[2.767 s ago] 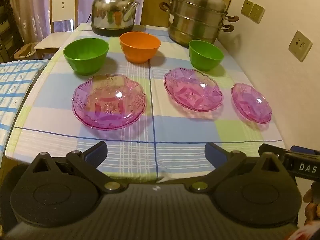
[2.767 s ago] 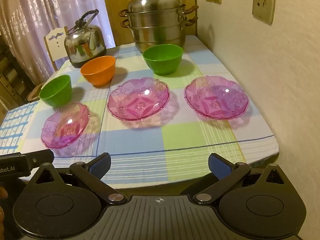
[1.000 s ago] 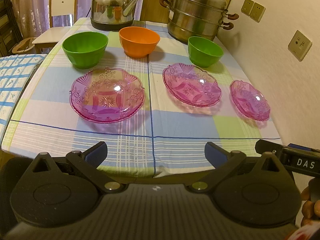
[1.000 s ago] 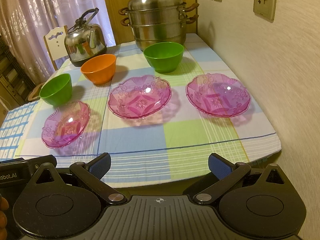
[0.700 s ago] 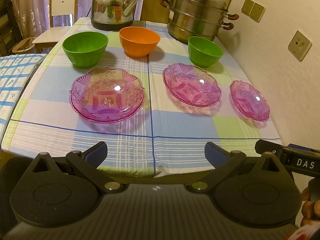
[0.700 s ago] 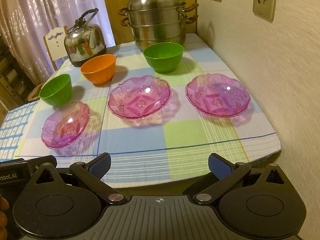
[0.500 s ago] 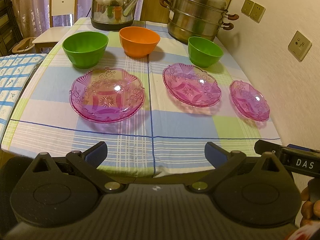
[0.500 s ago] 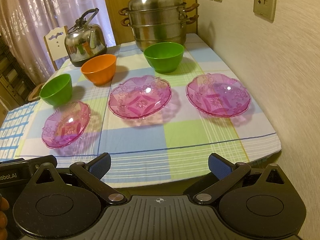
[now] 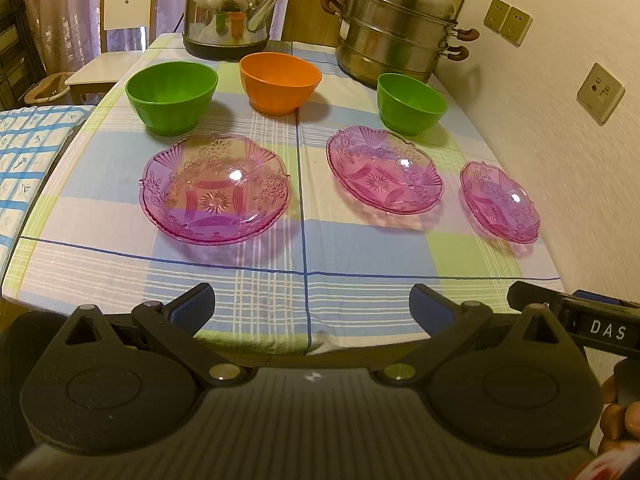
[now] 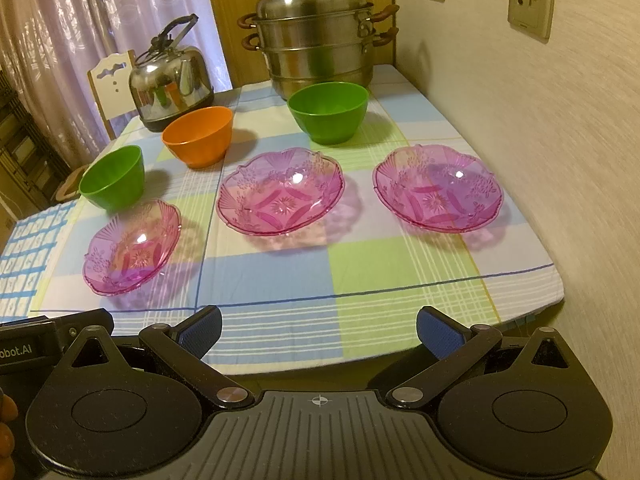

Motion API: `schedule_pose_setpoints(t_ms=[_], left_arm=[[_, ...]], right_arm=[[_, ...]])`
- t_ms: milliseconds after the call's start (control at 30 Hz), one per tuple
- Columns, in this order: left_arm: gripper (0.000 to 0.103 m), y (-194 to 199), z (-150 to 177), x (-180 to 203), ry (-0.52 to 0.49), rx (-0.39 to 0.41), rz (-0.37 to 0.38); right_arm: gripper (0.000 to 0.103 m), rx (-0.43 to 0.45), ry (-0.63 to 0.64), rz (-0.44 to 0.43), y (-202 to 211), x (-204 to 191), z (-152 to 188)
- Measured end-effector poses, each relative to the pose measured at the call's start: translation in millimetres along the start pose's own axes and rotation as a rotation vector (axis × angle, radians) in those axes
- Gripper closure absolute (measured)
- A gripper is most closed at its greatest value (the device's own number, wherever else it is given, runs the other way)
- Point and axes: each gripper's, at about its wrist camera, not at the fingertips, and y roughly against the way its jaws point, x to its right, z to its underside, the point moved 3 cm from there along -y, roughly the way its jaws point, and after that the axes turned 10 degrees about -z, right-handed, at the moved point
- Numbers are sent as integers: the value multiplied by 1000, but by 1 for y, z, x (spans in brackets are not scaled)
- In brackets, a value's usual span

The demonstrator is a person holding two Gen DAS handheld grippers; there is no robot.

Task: Organize plates and bowls

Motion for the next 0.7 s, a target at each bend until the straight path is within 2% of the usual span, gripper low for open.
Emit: schedule_pose_setpoints(t_ms=[600, 700], left_arm=[[0, 0, 0, -1, 4, -1, 3], [0, 0, -2, -7, 36, 3, 7]], right_arm=[[0, -2, -1, 1, -1, -1, 0], [0, -2, 0, -1, -1, -1, 0]])
